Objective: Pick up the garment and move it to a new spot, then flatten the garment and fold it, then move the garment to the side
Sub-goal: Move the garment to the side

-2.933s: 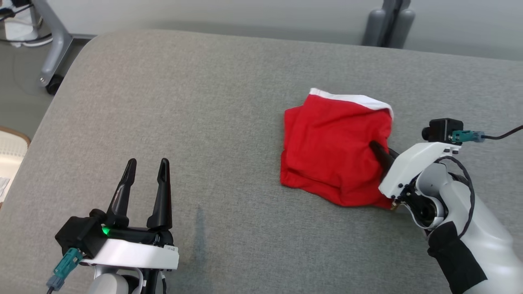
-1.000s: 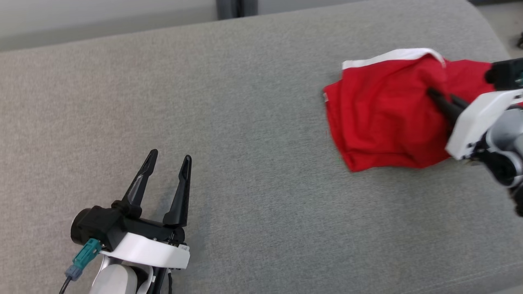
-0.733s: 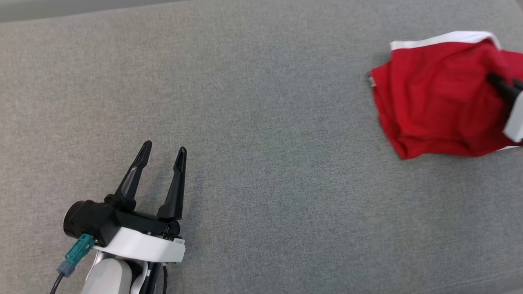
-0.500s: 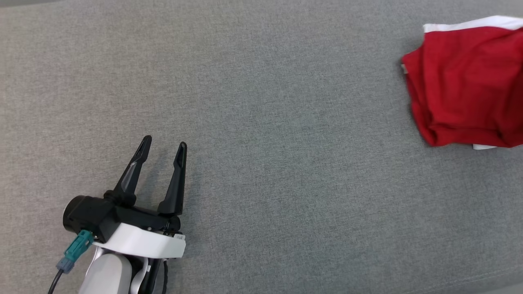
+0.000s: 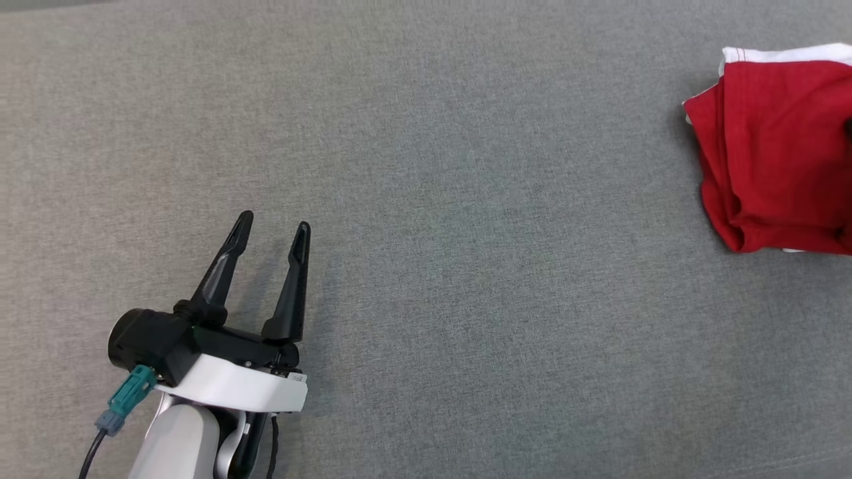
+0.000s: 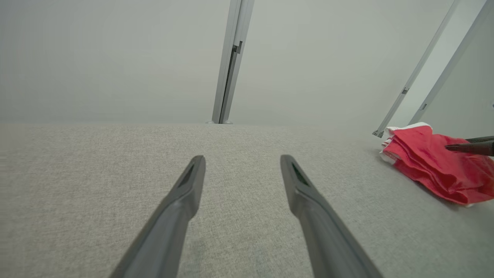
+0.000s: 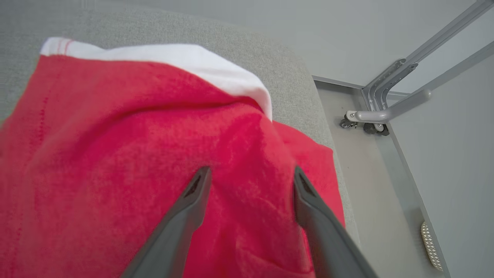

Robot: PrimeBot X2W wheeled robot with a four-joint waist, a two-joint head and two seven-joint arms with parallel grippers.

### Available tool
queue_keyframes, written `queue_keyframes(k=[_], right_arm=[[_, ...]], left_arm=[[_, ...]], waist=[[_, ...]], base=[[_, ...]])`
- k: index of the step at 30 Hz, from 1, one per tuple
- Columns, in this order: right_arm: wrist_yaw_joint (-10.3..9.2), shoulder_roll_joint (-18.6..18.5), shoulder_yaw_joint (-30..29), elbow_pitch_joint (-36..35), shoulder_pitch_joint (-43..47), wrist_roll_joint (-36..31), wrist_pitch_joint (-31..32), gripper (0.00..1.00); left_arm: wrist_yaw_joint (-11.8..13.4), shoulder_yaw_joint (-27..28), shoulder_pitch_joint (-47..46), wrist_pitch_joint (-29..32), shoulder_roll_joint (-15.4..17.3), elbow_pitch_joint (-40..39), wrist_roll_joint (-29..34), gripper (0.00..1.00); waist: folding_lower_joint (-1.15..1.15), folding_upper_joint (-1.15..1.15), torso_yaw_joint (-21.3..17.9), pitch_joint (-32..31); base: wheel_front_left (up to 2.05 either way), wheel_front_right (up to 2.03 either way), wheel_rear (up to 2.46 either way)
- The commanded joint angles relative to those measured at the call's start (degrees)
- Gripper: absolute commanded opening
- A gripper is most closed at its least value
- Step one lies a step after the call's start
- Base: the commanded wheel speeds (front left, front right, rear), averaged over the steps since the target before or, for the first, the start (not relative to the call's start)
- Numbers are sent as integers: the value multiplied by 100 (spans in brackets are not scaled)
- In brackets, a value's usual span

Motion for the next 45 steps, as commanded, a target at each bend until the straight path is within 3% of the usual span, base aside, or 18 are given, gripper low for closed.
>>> queue_keyframes(k=[1, 7, 12, 23, 30, 37, 45], right_arm=[[-1, 1, -37, 93, -66, -100, -149, 100], [-1, 96, -256, 278, -146, -529, -904, 100], [-1, 251, -440, 6, 12, -664, -1473, 100], [0, 507, -979, -1604, 1362, -615, -1940, 100], [0, 1146, -1551, -3056, 3023, -368, -1978, 100], [0, 1746, -1979, -4063, 4376, -521, -1975, 100], [0, 2278, -2696, -4294, 5023, -1174, -1976, 100]], left_arm=[[-4, 55, -18, -6, 15, 5, -34, 100], [-5, 317, 161, -5, -13, -48, -24, 100], [-4, 524, 339, -5, -38, -82, -25, 100], [-4, 895, 622, -5, -115, 88, -89, 100], [16, 950, 743, -5, -175, 324, -105, 100], [261, 886, 854, -5, -215, 757, -151, 100], [616, 933, 964, -5, -225, 925, 22, 100]], waist=[[0, 0, 63, -130], [0, 0, 158, -519], [0, 0, 202, -908], [0, 0, 407, -1596], [0, 0, 529, -1968], [0, 0, 649, -2150], [0, 0, 725, -2218]], base=[[0, 0, 0], [0, 0, 0], [0, 0, 0], [0, 0, 0], [0, 0, 0], [0, 0, 0], [0, 0, 0]])
